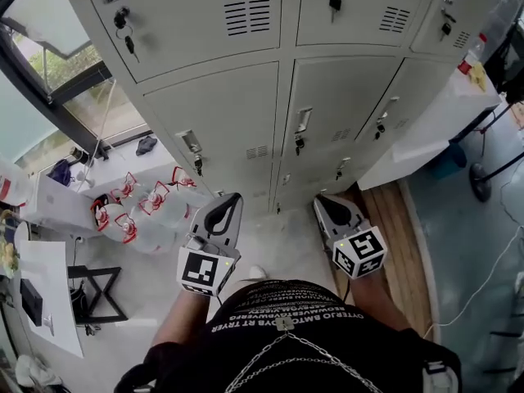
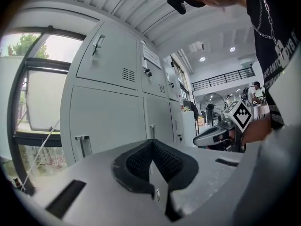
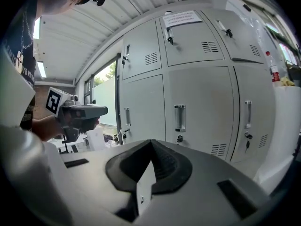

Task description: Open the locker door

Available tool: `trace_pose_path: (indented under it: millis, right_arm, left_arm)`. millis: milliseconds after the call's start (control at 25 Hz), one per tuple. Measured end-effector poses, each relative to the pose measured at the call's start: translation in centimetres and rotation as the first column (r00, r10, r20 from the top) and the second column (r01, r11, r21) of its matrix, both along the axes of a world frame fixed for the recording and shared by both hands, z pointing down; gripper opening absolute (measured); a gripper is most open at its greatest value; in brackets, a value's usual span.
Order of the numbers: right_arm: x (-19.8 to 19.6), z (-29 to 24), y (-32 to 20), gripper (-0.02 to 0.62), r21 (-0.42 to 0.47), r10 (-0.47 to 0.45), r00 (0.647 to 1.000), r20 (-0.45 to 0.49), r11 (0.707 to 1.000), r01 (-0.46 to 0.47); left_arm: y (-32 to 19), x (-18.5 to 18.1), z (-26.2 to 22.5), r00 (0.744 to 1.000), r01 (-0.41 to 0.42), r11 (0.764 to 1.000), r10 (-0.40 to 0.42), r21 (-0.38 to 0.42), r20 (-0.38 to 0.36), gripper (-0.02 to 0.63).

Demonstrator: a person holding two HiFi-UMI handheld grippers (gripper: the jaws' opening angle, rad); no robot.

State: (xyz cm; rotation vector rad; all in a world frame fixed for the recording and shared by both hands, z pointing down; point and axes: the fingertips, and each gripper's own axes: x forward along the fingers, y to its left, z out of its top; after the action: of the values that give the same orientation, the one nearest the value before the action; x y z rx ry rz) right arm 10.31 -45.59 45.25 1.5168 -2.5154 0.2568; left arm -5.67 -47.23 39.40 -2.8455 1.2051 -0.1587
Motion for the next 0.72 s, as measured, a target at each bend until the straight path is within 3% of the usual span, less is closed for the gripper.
trace_pose_path:
  millis: [280,320,400,440,720]
  right_arm:
    - [-2.0,-1.1,-7.0,-0.005,0.01,0.013,1.0,-0.01,1.0,-0.013]
    - [-2.3,-1.2,-8.0,0.01,0.011,0.013,1.0,0.009,1.0,-0.013]
    - [-2.8,-1.3,-10.1,0.162,0.001,0.014,0.999,0.041,1.0,-0.014]
    - [-2.9,-1.3,-11.1,0.209,-0.003,0.022,0.999,0.048,1.0,-0.022]
    - [-1.0,-1.5,-16.5,0.224,-0.007,0.115,0.99,0.08,0.993,-0.115]
  left_arm:
    - [-3.1,-1.8,0.6,0.999,-0.054,0.998,0.054,-0.019,-0.008,0.0]
    - [-3.2,-2.1,0.8,0.998,-0.059,0.998,0.059,-0.023,-0.009,0.0]
    - [-3.5,-2.8,1.4,0.998,-0.065,0.997,0.064,-0.036,-0.006,0.0]
    - [-3.6,-3.1,1.7,0.998,-0.066,0.997,0.066,-0.043,-0.005,0.0]
    - [-3.5,-5.3,3.2,0.999,-0.053,0.997,0.054,-0.062,0.006,0.0]
